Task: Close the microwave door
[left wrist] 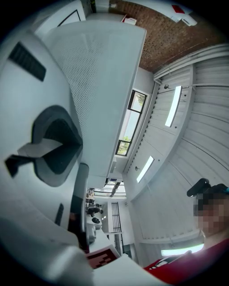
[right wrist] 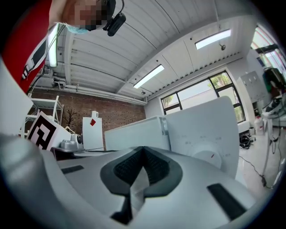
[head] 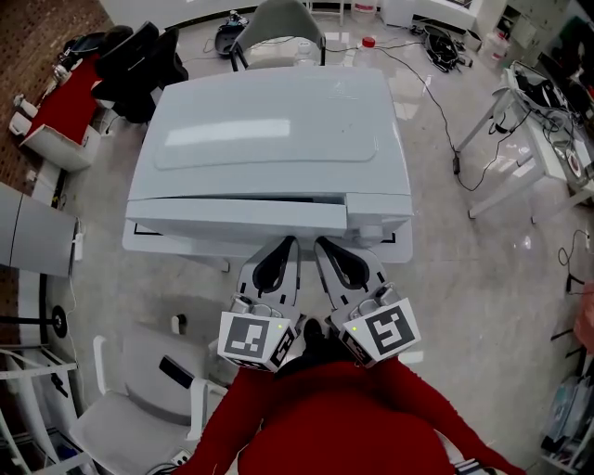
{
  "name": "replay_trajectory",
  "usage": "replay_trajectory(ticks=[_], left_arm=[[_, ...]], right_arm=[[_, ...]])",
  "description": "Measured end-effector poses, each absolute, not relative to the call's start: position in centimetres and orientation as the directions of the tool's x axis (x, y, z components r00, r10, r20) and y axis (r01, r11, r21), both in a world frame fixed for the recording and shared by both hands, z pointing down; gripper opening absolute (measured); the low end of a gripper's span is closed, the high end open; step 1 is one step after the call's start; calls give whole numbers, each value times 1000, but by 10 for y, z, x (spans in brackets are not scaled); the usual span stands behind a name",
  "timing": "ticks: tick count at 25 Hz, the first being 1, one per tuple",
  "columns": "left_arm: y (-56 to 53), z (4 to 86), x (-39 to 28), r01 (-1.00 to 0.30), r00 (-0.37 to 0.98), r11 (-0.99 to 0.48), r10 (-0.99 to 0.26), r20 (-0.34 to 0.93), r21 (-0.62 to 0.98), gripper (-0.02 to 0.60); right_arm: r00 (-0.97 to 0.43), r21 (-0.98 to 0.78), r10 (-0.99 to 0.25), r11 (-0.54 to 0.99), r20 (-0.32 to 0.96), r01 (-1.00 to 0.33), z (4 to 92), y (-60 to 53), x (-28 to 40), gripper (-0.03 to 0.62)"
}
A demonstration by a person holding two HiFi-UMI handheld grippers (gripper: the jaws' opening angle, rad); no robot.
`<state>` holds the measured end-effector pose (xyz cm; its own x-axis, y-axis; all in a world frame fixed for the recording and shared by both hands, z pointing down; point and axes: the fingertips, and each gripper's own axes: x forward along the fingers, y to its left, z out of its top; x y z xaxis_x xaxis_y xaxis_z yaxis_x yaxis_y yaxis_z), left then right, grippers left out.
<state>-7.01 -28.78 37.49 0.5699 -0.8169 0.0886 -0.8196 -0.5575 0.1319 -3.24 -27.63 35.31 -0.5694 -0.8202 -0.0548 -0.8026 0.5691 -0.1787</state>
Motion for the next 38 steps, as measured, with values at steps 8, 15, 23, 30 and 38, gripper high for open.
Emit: replay_trajectory(ticks=[8, 15, 23, 30, 38], left_arm=[[-293, 375, -68, -833, 550, -536, -830, 93, 141, 9], [-294, 373, -69, -837, 545, -534, -834, 90, 117, 9], [-295, 373, -65, -838, 545, -538, -832, 103, 89, 8], [-302, 369, -64, -842, 536, -527, -840, 83, 111, 8], [-292, 372, -62, -824, 566, -560, -819, 96, 87, 8]], right_arm=[[-543, -267, -839, 534, -43, -802, 359, -282, -24, 11], [-528, -272, -849, 512, -16, -815, 364, -284, -26, 11], [-512, -256, -859, 494, 8, -831, 367, -287, -33, 11], [-469, -253, -882, 444, 43, -859, 373, -295, -26, 11], [-567, -255, -820, 533, 77, -807, 373, -280, -35, 12]])
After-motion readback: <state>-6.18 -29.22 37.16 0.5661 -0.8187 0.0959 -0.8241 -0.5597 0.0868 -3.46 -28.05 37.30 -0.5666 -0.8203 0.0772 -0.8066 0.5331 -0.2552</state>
